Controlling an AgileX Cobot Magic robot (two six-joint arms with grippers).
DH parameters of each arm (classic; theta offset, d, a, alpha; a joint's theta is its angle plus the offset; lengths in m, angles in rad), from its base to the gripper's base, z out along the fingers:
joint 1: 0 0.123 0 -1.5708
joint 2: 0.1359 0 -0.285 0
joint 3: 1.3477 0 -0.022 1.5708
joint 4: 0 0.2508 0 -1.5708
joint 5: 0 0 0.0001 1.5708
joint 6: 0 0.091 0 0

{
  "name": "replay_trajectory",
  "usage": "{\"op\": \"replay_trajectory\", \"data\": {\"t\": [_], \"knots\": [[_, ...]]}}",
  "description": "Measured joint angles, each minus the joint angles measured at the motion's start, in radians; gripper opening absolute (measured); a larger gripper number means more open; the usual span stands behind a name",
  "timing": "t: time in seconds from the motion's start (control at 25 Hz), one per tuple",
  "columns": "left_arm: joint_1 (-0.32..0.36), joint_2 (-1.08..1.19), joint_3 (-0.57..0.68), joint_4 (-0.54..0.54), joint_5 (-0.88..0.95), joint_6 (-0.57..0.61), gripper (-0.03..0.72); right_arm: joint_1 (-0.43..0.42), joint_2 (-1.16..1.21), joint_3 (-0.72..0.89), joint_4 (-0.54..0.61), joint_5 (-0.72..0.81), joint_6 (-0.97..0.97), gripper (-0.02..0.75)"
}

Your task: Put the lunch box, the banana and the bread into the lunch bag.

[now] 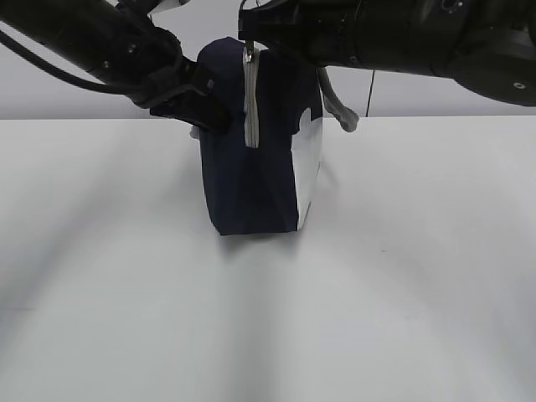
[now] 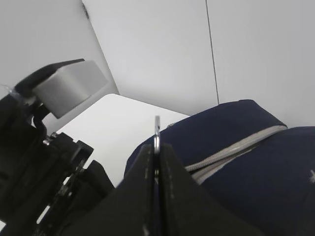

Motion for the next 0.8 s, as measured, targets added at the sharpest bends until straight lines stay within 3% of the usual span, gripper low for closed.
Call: {"op": "replay_trajectory", "data": {"t": [0.12,0.48,0.8], "knots": [[-0.002,0.000,0.000,0.042,0.017,0.033,0.006,0.000,0.001,0.000,-0.004,0.000,0.002,-0.001],[-0.004,-0.004,0.000,0.282,0.149,0.047,0.000,0.001,0.001,0.000,-0.024,0.067,0.004,-0.001],[-0.004,-0.053,0.000,0.324,0.279,0.047,0.000,0.004,0.021,-0.047,-0.095,0.170,0.004,-0.001]]}}
